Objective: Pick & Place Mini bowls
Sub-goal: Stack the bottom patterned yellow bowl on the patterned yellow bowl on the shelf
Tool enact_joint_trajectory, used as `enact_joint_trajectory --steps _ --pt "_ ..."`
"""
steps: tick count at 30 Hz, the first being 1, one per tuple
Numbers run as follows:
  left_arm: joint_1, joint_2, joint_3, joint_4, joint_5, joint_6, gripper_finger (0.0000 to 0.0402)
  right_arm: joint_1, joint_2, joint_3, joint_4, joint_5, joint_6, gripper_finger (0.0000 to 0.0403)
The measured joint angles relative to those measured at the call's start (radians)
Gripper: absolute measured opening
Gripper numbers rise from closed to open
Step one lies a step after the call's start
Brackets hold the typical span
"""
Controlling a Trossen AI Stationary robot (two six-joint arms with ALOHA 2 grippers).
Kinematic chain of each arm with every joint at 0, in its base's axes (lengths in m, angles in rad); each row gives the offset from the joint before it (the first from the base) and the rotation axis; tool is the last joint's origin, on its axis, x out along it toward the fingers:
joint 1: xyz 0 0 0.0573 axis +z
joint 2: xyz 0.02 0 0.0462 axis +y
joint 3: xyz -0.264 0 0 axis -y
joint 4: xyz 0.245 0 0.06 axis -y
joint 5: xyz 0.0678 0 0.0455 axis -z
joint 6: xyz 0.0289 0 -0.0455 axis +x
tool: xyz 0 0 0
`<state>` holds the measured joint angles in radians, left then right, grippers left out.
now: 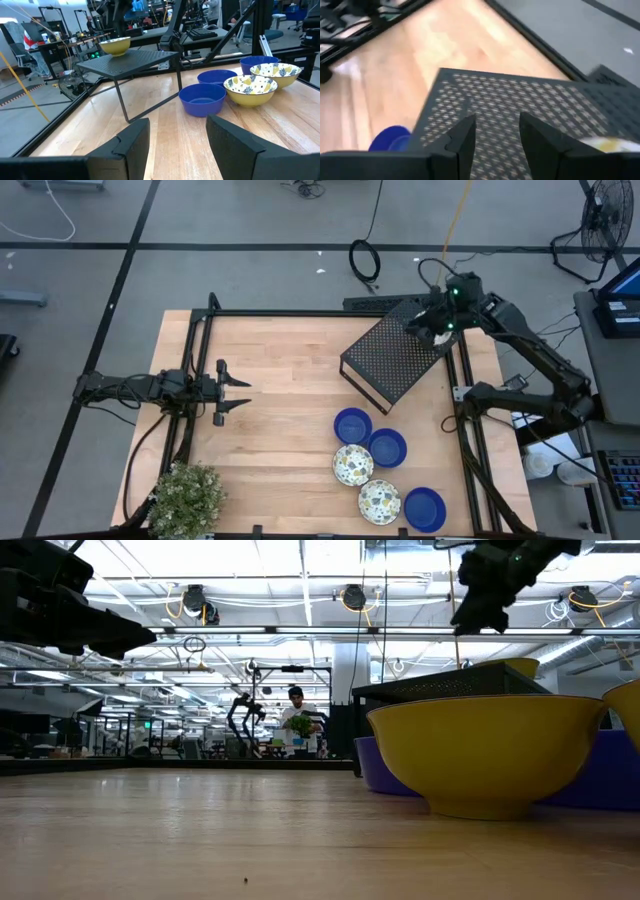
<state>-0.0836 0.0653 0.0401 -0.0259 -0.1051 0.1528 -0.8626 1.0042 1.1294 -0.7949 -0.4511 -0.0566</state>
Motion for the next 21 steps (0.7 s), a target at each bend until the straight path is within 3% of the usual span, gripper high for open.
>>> enact_joint_trajectory --steps 21 --pt "0.000 0.000 0.000 0.000 0.000 0.000 0.0198 0.565 0.000 0.000 0.135 0.016 0.182 0.0141"
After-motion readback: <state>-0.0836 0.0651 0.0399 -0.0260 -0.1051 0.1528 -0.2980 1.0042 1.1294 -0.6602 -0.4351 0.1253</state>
